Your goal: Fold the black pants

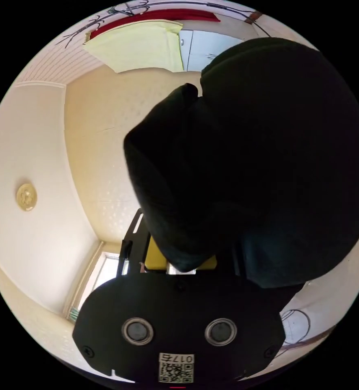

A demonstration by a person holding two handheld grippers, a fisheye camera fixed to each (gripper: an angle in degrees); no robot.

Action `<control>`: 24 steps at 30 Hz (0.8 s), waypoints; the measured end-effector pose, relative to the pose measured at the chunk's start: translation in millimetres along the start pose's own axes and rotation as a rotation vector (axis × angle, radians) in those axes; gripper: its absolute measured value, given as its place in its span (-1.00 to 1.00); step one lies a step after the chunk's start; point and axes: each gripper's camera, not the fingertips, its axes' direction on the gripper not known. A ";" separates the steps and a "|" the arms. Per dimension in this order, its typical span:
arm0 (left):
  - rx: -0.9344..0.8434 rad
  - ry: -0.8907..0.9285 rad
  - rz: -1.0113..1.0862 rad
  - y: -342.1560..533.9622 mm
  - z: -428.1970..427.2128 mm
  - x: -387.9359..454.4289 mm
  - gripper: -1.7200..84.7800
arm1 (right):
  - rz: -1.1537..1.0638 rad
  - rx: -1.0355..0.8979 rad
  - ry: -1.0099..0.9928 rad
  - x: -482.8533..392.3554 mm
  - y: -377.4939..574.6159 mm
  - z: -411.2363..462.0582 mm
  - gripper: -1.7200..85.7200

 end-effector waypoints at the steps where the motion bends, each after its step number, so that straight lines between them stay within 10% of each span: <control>1: 0.003 -0.002 0.002 -0.4 1.2 1.5 -0.81 | -0.017 -0.031 0.069 -20.7 -1.2 7.1 -0.81; 10: 0.112 -0.077 -0.038 18.1 3.4 14.3 -0.81 | -0.088 0.188 0.530 -108.3 77.0 11.0 -0.76; 16: 0.215 -0.244 -0.070 18.7 -20.6 39.6 -0.81 | -0.522 0.339 0.935 -130.9 247.6 108.6 -0.90; 24: 0.459 -0.848 -0.058 34.9 -133.9 114.9 -0.73 | -0.898 -0.361 0.849 -59.1 480.8 318.7 -0.95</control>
